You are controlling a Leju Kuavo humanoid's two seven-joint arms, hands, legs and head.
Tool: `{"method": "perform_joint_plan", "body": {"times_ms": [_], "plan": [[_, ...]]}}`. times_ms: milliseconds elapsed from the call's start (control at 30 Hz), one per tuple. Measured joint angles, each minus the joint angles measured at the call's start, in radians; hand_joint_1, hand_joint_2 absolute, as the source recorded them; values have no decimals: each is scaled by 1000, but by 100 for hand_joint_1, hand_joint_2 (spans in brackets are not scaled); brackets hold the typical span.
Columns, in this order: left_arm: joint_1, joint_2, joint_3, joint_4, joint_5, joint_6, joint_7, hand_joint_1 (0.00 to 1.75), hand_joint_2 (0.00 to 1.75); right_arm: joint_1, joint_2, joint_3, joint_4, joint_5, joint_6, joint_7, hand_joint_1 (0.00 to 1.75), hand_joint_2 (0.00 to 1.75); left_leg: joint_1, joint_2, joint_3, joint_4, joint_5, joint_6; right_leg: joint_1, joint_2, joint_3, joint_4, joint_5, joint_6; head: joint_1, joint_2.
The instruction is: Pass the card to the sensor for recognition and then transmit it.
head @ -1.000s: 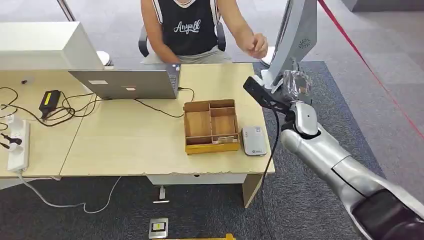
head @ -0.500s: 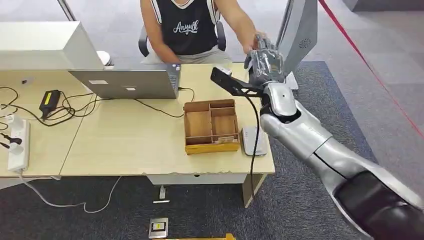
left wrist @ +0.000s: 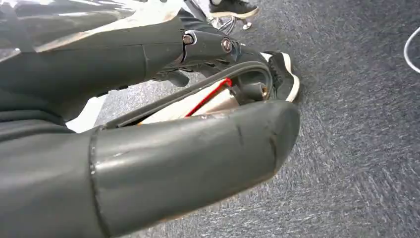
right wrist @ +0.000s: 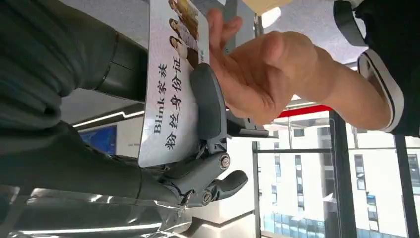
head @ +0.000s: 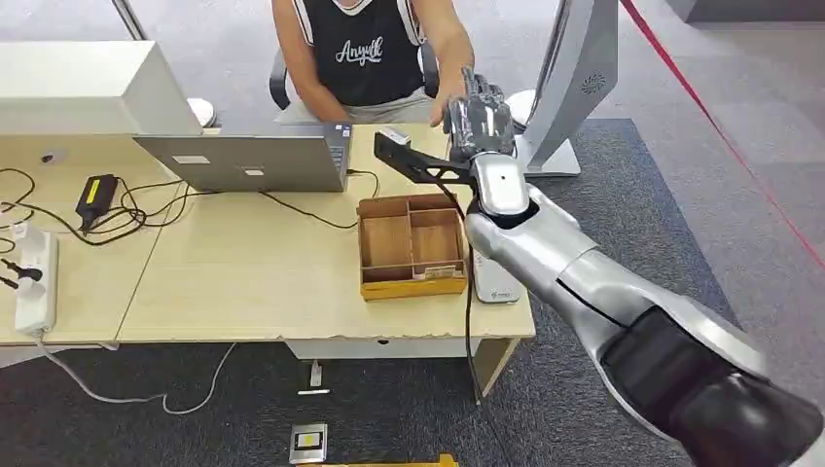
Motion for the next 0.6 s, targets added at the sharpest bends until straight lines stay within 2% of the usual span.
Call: {"method": "perform_joint_plan", "body": {"times_ms": [600], "plan": [[2, 3, -34, 0, -13, -14, 16, 0, 0, -1, 0, 14, 91, 12, -5, 63, 175, 175, 0, 0, 0, 0, 0, 0, 0, 0, 0, 0, 0, 0, 0, 0]]}}
